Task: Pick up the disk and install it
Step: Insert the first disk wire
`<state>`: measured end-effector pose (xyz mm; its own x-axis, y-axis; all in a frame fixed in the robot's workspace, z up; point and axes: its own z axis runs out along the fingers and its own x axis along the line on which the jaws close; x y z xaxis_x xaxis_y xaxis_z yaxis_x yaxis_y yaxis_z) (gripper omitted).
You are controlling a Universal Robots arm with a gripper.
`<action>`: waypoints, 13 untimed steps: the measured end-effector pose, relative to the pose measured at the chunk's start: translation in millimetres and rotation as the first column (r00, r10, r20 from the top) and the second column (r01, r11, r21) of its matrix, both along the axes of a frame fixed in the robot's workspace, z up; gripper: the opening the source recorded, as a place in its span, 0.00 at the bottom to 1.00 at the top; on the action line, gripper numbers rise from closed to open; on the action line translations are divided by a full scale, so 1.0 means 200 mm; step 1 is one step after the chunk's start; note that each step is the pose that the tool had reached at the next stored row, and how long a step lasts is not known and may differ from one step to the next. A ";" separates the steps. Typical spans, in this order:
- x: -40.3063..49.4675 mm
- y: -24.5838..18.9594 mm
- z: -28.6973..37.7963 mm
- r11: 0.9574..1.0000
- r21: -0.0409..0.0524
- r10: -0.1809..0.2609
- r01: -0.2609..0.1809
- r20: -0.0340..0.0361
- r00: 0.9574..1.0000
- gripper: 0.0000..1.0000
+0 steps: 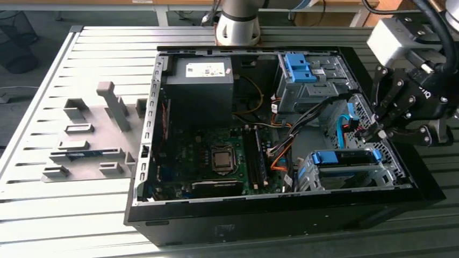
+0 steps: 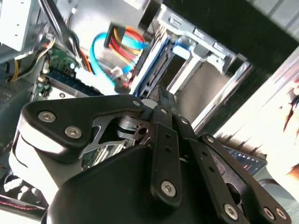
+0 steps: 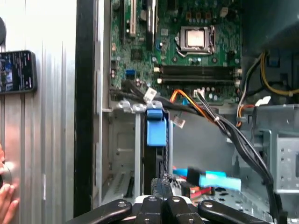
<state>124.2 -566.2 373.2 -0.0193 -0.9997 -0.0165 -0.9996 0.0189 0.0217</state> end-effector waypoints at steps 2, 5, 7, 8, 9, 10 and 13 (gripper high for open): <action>0.004 0.024 -0.001 1.000 0.000 0.000 0.000 0.000 1.000 0.11; 0.008 0.052 -0.007 1.000 0.000 0.002 -0.002 0.000 1.000 0.11; 0.008 0.053 -0.009 1.000 0.000 0.002 -0.002 0.000 1.000 0.11; 0.008 0.053 -0.009 1.000 0.000 0.002 -0.002 0.000 1.000 0.11; 0.008 0.053 -0.008 1.000 0.000 0.002 -0.002 0.000 1.000 0.11; 0.009 0.053 -0.009 1.000 0.000 0.002 -0.002 0.000 1.000 0.11; 0.018 0.063 -0.016 1.000 0.000 0.006 -0.006 0.000 1.000 0.18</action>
